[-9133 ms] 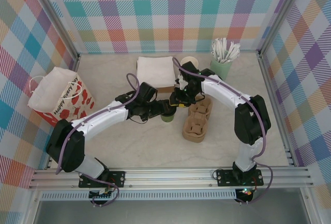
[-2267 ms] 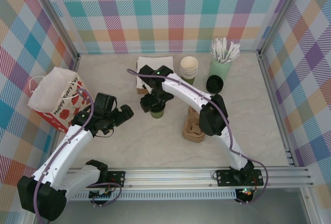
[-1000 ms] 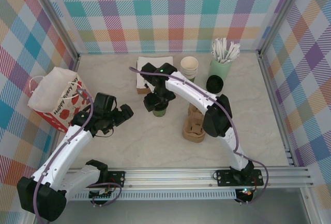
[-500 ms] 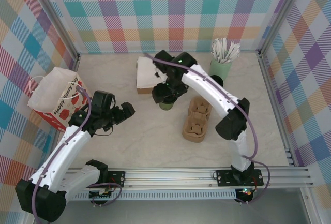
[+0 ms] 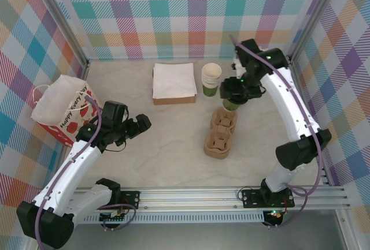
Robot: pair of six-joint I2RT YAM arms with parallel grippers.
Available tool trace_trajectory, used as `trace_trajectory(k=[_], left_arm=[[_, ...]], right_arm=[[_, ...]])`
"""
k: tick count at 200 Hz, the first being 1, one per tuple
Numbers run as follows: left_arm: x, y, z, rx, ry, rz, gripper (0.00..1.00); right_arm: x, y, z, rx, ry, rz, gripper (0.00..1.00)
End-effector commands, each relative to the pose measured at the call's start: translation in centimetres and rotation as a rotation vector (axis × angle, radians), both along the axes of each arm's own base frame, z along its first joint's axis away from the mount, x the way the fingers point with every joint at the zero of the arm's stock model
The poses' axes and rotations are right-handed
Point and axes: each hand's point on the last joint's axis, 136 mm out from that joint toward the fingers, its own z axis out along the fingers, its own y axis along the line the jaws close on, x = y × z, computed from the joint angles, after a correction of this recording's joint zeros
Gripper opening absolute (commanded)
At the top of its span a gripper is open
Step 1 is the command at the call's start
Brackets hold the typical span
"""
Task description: Pack the takeout coffee
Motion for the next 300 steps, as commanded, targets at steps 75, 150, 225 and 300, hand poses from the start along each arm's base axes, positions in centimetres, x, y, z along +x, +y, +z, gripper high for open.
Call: trace_trajectory(k=[75,150,225,300], left_arm=[[0.9,-0.4,1.3,-0.021,-0.037,-0.019,1.0],[0.9,-0.3,1.3,-0.012,-0.034,-0.018,1.0],[1.1,-0.3,1.1,-0.005,-0.027,-0.022,1.0],[1.1,0.4,3.4,0.061,-0.053,-0.05,1.0]], right_arm=[[1.6,-11.7,-8.9,-0.02,0.088,-0.263,0.78],[5.4,-12.1,-14.6,0.001,0.145,-0.299,0.77],[7.7,-11.5,-16.6,0.023,0.167,-0.279,0.79],[7.1,-11.8,-14.2,0.01,0.097,-0.292,1.0]])
